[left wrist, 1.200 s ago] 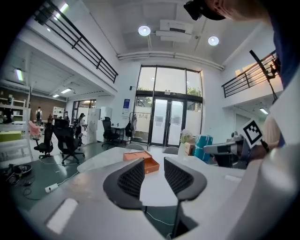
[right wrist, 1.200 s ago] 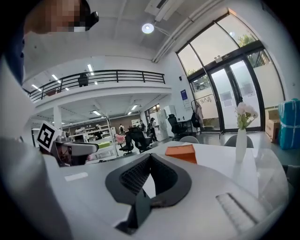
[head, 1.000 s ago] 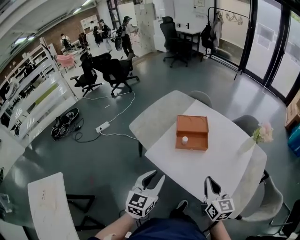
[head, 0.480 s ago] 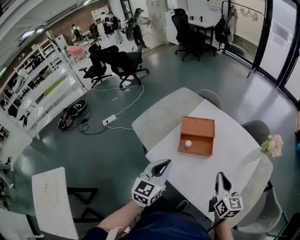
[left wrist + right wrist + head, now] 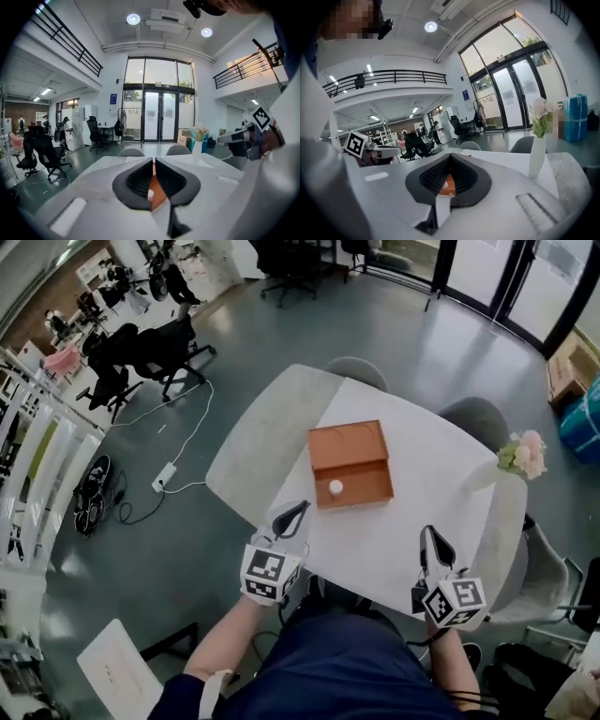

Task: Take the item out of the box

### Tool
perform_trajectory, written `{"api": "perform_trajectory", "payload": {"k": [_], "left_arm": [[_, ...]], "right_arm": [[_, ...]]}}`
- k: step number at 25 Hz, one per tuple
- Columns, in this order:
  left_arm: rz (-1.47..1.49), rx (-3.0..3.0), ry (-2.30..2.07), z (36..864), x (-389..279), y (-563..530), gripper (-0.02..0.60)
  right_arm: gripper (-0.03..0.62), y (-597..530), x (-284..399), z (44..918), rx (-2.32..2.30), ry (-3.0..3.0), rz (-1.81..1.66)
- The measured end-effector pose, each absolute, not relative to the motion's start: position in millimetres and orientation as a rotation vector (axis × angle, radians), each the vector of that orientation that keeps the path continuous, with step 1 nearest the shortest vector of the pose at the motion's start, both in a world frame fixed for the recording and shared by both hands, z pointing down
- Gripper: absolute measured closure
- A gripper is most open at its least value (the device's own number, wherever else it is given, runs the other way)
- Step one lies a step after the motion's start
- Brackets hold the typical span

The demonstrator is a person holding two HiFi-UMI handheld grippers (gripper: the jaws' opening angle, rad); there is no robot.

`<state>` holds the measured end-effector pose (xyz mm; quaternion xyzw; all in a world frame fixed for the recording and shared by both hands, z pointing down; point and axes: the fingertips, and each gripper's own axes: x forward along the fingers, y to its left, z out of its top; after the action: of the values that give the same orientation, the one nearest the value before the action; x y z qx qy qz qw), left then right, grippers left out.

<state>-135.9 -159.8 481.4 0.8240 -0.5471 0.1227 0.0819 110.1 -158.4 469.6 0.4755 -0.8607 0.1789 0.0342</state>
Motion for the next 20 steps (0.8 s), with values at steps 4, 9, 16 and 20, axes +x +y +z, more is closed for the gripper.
{"api": "perform_trajectory", "payload": {"k": [4, 9, 16, 20], "left_arm": [[0.484, 2.499, -1.497, 499.1, -126.5, -192.8, 0.533], [0.699, 2.497, -1.316, 566.5, -105.4, -224.3, 0.470], [1.052, 2.389, -1.068, 669.3, -84.6, -243.6, 0.356], [1.224, 2.316, -0.994, 708.0, -86.1, -252.9, 0.334]], "right_arm": [[0.592, -145.9, 122.7, 465.1, 1.576, -2.548, 0.589], [0.592, -135.2, 148.2, 482.8, 1.719, -2.428, 0.673], [0.592, -121.7, 170.6, 494.3, 1.843, -2.329, 0.728], [0.592, -114.9, 181.1, 492.5, 1.897, -2.297, 0.727]]}}
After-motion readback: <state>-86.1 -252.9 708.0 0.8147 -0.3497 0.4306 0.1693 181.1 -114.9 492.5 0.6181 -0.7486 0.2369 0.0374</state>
